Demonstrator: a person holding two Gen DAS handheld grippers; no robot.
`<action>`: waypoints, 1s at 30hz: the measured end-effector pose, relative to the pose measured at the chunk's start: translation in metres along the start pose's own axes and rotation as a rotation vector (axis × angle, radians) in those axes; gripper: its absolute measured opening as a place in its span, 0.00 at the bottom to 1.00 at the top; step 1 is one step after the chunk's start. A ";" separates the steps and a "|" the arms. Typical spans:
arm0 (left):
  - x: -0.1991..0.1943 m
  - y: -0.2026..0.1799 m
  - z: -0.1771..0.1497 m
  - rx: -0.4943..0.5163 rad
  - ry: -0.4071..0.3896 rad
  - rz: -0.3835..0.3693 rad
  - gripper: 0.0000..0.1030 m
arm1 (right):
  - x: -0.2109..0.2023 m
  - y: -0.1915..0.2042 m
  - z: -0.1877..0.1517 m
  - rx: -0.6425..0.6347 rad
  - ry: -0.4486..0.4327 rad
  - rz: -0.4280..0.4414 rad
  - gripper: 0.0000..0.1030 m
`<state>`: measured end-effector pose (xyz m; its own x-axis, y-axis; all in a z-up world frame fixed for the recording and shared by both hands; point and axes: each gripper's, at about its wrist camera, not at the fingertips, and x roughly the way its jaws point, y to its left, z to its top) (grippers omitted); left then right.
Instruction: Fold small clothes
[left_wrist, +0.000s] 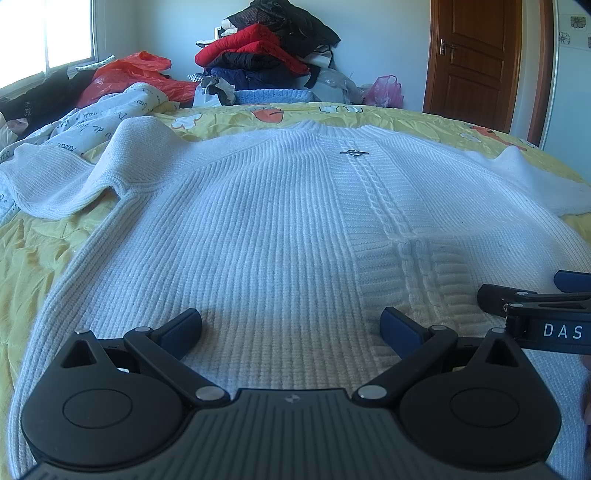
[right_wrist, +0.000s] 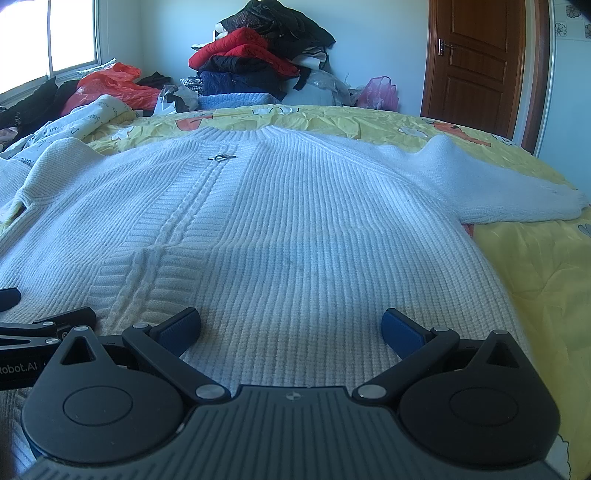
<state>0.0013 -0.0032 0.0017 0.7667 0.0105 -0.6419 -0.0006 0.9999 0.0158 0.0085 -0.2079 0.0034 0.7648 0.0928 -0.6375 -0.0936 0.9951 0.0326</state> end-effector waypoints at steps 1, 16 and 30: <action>0.000 0.000 0.000 0.000 0.000 0.000 1.00 | 0.000 0.000 0.000 0.000 0.000 0.000 1.00; 0.001 0.001 -0.002 0.000 0.000 0.000 1.00 | 0.000 0.000 0.000 0.000 0.000 0.000 1.00; 0.001 0.001 -0.002 0.000 -0.001 0.000 1.00 | 0.000 0.000 0.000 0.000 -0.001 0.000 1.00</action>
<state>0.0006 -0.0019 -0.0002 0.7672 0.0109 -0.6413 -0.0009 0.9999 0.0159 0.0082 -0.2083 0.0033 0.7652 0.0928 -0.6370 -0.0936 0.9951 0.0326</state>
